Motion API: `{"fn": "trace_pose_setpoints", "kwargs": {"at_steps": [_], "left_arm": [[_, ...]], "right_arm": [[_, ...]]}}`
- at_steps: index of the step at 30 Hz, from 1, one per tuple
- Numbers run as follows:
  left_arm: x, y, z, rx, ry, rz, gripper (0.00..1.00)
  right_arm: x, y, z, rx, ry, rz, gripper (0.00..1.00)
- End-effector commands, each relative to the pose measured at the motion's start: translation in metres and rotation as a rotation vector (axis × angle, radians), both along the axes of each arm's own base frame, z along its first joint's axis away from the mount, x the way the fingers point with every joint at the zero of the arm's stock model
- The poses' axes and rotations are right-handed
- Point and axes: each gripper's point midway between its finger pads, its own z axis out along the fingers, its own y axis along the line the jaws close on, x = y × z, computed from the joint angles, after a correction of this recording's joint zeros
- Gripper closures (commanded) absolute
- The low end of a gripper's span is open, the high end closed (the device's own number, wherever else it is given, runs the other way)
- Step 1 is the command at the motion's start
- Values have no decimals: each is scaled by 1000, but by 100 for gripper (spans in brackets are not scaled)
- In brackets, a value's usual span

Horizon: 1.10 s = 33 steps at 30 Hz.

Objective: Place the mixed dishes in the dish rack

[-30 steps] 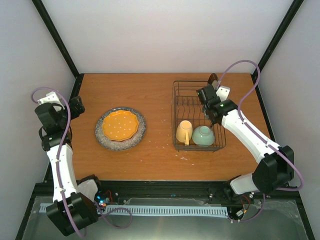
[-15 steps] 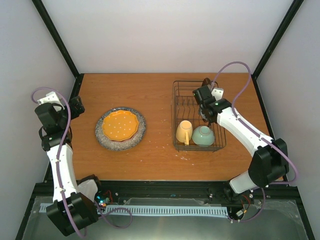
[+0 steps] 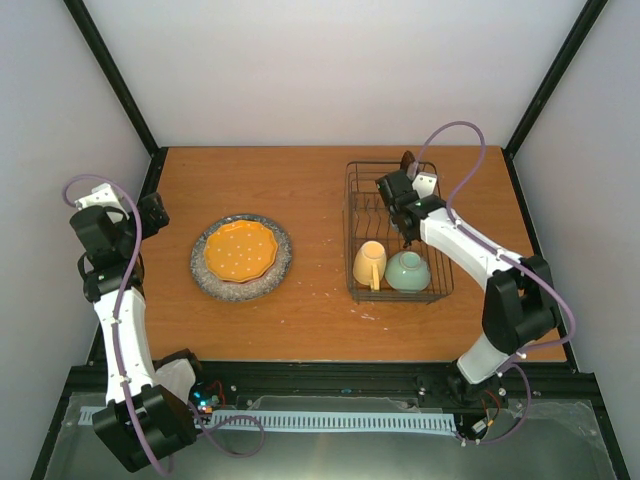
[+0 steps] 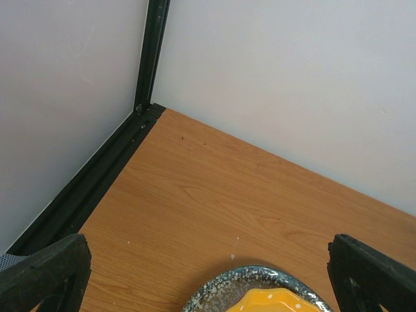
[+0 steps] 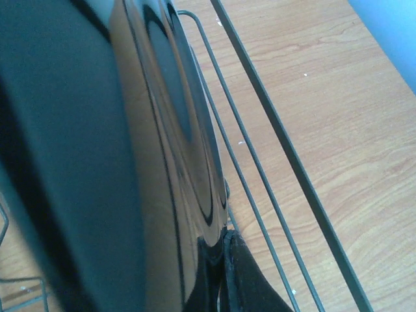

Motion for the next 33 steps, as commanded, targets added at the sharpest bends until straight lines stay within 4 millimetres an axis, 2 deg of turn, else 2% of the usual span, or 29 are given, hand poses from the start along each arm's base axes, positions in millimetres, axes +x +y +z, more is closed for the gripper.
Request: {"fn": "trace_pose_setpoints", "kwargs": {"at_steps": [1,6,18,21,24,26,29,32,33], "left_arm": [[-3,2,4,33,-2,8,0],[-5,3,4,40,1,18,0],[-7,2,7,42,-5,16,0],[-7,2,8,43,-8,18,0],[-8,2,10,45,-11,18,0],[-9,1,11,48,-13,19,0],[-9,2,10,47,-11,22,0],[-9,1,8,36,-9,19,0],[-9,0,7,35,-9,17,0]], "right_arm": [[-8,-2,-29,-53,133,28,97],[-14,-5,-33,-76,166,42,97],[-45,-18,-41,-93,248,31,97],[-50,-19,-44,-89,261,31,91],[-51,-18,-47,-86,278,34,89],[-51,-18,-47,-85,280,30,80],[-49,-18,-42,-77,267,23,54],[-47,-18,-33,-73,234,15,39],[-46,-18,-29,-71,223,13,37]]}}
